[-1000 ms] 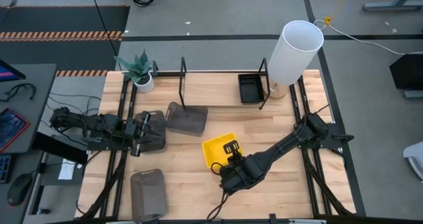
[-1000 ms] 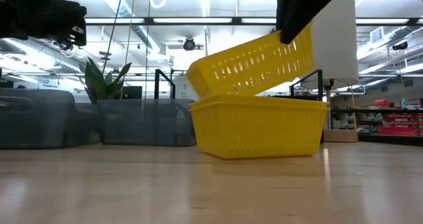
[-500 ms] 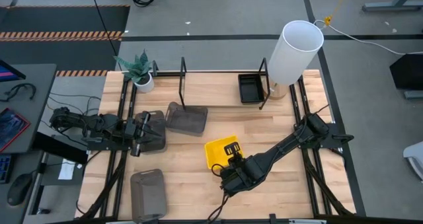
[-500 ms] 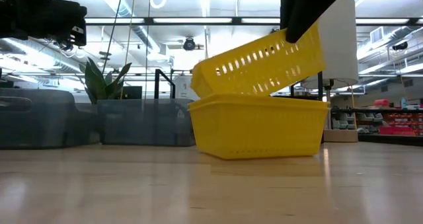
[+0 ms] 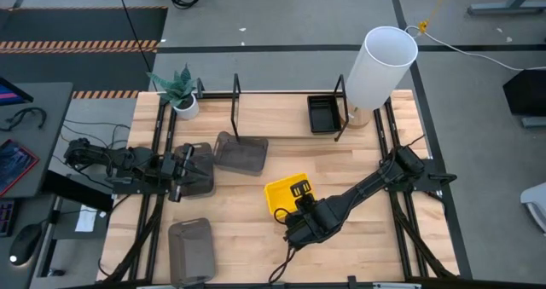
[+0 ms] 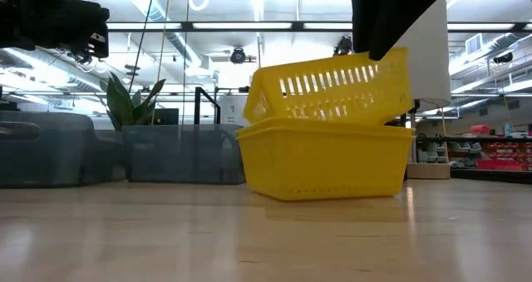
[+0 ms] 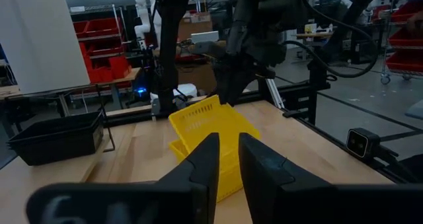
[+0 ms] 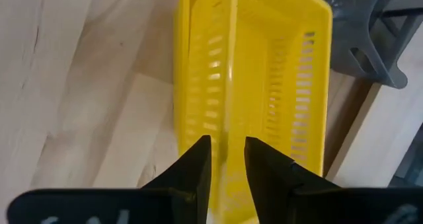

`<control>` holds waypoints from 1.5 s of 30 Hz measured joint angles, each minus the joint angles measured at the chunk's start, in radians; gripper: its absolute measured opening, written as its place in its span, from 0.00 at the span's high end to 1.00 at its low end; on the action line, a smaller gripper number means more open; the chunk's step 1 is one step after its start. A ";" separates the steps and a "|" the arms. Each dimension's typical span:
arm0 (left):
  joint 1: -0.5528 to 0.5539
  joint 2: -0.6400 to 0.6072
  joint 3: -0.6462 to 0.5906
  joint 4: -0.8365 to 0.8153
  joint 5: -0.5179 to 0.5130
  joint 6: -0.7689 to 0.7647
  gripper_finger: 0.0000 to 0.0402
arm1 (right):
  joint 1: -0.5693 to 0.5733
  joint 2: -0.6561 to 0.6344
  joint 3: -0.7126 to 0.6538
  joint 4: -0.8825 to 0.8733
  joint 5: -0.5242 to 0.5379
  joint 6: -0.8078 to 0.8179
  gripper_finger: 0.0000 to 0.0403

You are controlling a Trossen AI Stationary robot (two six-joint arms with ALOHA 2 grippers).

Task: Stack baskets on shelf by color
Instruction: Stack the left yellow bin on the right yellow bin, then put the stacked yellow bins on the shelf

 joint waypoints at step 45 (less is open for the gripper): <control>0.000 0.000 0.000 0.000 0.000 0.000 0.86 | -0.145 0.002 -0.081 0.590 -0.055 0.579 0.57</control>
